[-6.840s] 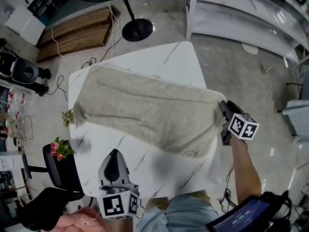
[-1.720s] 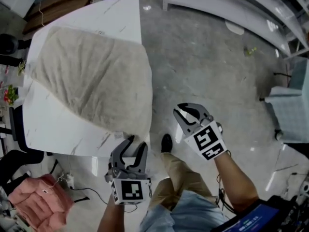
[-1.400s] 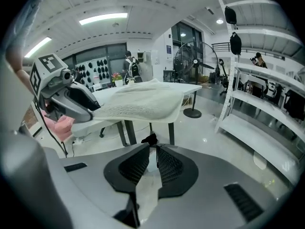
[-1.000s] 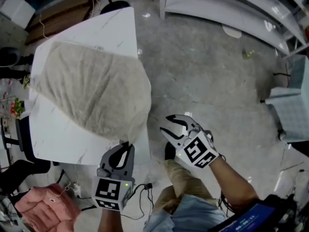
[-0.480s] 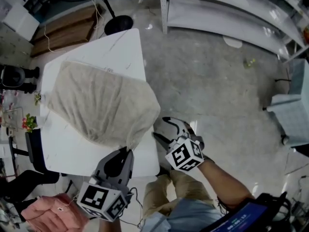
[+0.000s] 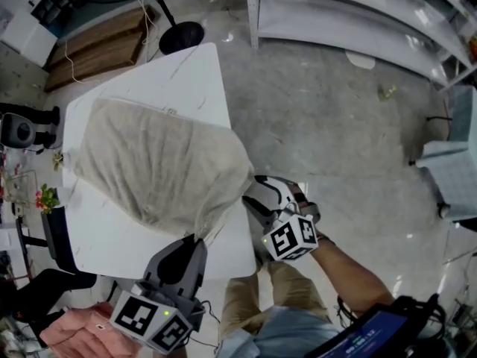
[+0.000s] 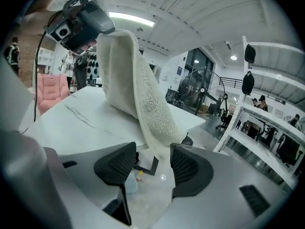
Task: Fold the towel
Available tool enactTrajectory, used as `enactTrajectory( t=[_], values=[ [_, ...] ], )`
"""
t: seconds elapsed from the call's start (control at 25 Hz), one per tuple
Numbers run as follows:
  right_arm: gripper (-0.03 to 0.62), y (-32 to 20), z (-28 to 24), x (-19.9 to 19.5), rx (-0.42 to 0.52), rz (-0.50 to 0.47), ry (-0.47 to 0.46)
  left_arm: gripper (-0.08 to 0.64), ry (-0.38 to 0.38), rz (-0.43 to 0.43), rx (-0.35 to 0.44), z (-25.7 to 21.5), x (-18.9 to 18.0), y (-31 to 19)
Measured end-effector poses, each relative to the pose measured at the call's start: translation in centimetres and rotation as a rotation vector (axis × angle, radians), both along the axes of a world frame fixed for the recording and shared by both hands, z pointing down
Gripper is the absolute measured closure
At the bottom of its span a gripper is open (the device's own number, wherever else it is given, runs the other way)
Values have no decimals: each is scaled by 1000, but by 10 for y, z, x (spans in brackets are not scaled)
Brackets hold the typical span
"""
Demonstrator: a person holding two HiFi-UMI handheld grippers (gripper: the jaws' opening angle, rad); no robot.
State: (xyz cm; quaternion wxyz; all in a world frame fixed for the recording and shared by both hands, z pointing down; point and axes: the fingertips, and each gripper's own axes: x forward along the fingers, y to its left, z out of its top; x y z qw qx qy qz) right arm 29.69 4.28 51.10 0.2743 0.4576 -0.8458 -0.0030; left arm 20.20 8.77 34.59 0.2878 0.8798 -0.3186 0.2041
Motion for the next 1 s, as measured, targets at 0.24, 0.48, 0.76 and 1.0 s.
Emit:
enactTrajectory(
  t=[0.24, 0.48, 0.76, 1.0],
  values=[
    [356, -14, 15, 9, 86, -45, 237, 523, 23, -8, -9, -7, 4, -7],
    [357, -22, 41, 5, 112, -118, 342, 524, 40, -31, -16, -13, 2, -11],
    [560, -32, 52, 24, 153, -114, 443, 523, 35, -48, -25, -7, -5, -9],
    [563, -19, 32, 52, 171, -158, 495, 523, 13, -33, -55, 5, -15, 10]
  ],
)
